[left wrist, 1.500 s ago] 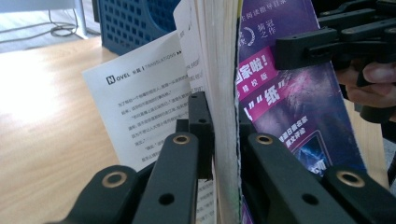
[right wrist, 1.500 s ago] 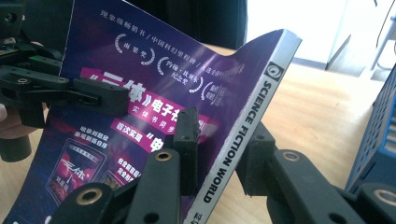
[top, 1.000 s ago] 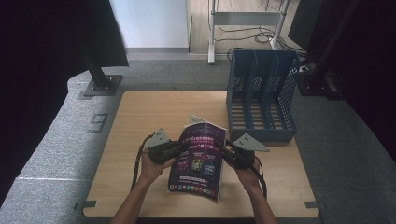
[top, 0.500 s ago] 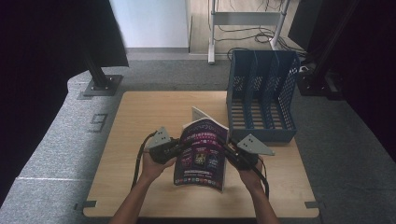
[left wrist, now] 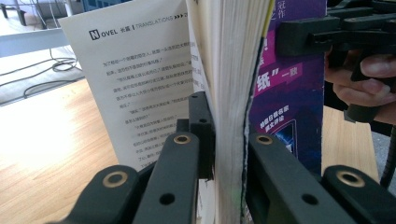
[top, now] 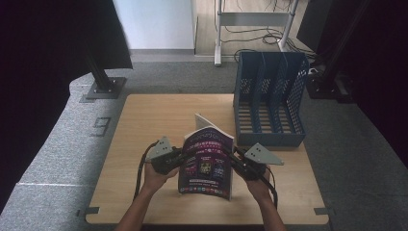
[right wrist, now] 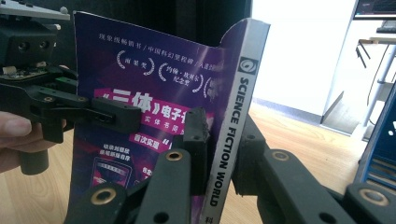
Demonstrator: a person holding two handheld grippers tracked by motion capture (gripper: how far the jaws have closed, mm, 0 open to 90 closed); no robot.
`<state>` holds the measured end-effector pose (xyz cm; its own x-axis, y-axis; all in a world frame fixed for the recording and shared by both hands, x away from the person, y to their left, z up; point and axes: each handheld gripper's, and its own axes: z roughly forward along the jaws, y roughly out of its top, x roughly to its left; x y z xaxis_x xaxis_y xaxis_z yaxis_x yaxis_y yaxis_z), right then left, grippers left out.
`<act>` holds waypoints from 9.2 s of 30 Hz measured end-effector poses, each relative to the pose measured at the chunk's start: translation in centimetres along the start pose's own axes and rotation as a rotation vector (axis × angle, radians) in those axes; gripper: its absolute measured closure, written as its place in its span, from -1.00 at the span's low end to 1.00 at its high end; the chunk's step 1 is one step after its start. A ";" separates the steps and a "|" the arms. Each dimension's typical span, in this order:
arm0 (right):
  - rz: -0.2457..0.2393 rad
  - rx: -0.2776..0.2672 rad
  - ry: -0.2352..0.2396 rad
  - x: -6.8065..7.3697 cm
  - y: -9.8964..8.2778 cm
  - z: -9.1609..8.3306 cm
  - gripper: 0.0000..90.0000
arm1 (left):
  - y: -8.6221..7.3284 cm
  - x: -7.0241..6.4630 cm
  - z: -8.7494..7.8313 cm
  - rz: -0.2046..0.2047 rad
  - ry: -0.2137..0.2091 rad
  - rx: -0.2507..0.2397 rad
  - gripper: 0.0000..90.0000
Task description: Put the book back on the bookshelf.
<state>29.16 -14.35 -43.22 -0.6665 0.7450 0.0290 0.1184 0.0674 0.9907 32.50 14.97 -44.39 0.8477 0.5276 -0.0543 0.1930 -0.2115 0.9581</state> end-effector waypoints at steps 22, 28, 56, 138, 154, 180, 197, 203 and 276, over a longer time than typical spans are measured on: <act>-0.062 -0.062 0.010 0.2 0.5 0.6 0.77 | 0.8 0.7 -0.2 0.025 0.041 -0.036 0.87; -0.060 -0.050 0.042 0.4 0.5 -0.1 0.76 | 0.3 0.5 -0.8 0.013 0.006 -0.043 0.82; -0.072 0.009 0.142 0.9 0.0 2.0 0.45 | -0.6 1.1 -0.7 -0.031 0.026 -0.016 0.60; 0.056 -0.060 0.052 0.5 0.7 0.6 0.81 | -2.0 1.5 -0.8 -0.085 0.085 0.061 0.11; 0.058 -0.087 0.025 0.0 1.1 -0.2 0.81 | -2.5 1.8 -0.6 -0.099 0.104 0.100 0.11; 0.060 -0.112 -0.002 0.1 2.4 0.0 0.81 | -2.5 2.0 -0.9 -0.119 0.097 0.118 0.12; 0.051 -0.116 -0.045 -0.4 4.3 0.5 0.81 | -2.3 2.4 -1.7 -0.136 0.107 0.110 0.11; 0.061 -0.127 -0.069 -0.9 4.6 0.6 0.81 | -2.5 2.3 -1.4 -0.133 0.093 0.123 0.11; 0.069 -0.203 -0.237 -5.3 7.6 -2.7 0.81 | -3.3 2.4 -0.9 -0.141 0.081 0.175 0.09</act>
<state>31.61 -19.54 -35.53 -0.4688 0.8788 0.0886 -0.0082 -0.1046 0.9945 33.40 17.68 -47.45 0.7655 0.6247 -0.1543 0.3952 -0.2672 0.8789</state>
